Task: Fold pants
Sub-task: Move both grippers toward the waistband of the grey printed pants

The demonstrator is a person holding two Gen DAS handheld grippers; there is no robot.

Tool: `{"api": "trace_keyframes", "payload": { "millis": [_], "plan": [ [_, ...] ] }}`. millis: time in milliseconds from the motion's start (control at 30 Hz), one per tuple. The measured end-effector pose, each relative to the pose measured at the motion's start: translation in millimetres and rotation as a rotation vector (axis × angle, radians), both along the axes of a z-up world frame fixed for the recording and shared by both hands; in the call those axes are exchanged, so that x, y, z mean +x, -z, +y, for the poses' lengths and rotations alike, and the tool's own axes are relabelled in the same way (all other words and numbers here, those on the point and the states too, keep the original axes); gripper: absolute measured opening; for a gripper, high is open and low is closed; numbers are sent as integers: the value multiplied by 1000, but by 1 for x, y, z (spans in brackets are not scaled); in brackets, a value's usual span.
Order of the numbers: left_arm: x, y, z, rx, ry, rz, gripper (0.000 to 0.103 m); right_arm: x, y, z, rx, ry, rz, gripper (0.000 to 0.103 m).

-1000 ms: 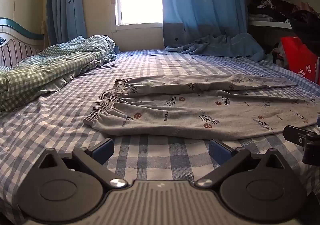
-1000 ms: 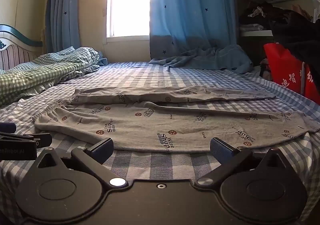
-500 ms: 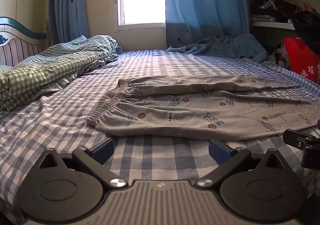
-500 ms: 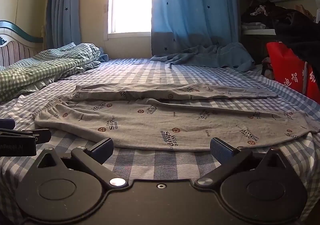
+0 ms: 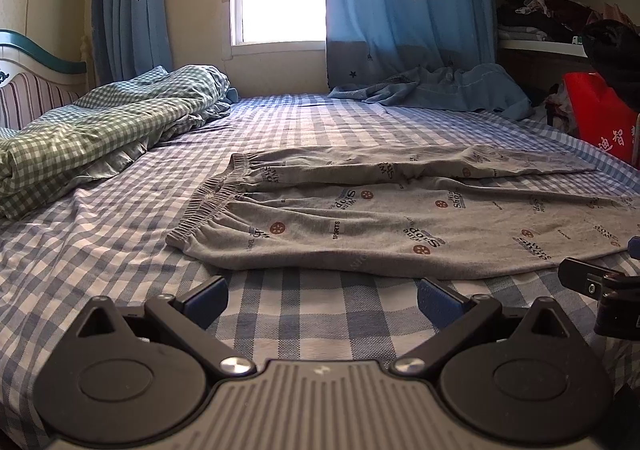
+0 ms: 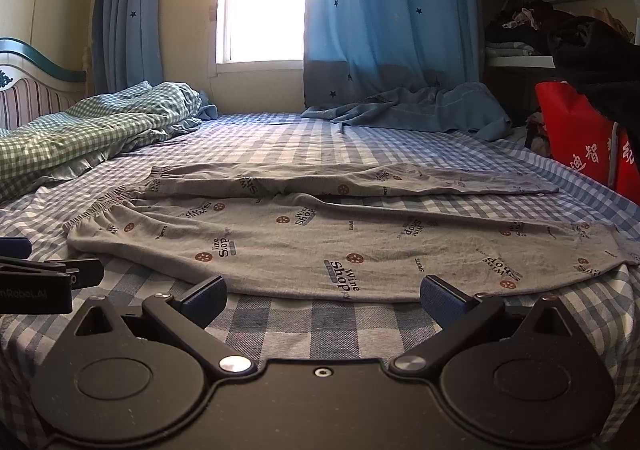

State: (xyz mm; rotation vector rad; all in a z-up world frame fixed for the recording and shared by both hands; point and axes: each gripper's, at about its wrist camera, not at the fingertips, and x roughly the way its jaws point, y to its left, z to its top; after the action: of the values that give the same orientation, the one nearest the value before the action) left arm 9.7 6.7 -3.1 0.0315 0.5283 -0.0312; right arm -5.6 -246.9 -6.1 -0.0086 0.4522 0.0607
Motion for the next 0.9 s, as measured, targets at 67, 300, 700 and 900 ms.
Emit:
{"api": "trace_keyframes", "payload": {
  "millis": [67, 300, 700, 900],
  "plan": [
    [1, 1, 1, -14, 6, 5, 103, 1, 1, -1, 1, 2, 2, 102],
    [4, 4, 0, -22, 15, 26, 103, 3, 4, -2, 0, 9, 12, 102],
    [14, 6, -2, -34, 44, 57, 103, 11, 6, -6, -6, 27, 13, 102],
    [20, 5, -4, -22, 46, 63, 103, 16, 7, -10, -6, 31, 13, 102]
  ]
}}
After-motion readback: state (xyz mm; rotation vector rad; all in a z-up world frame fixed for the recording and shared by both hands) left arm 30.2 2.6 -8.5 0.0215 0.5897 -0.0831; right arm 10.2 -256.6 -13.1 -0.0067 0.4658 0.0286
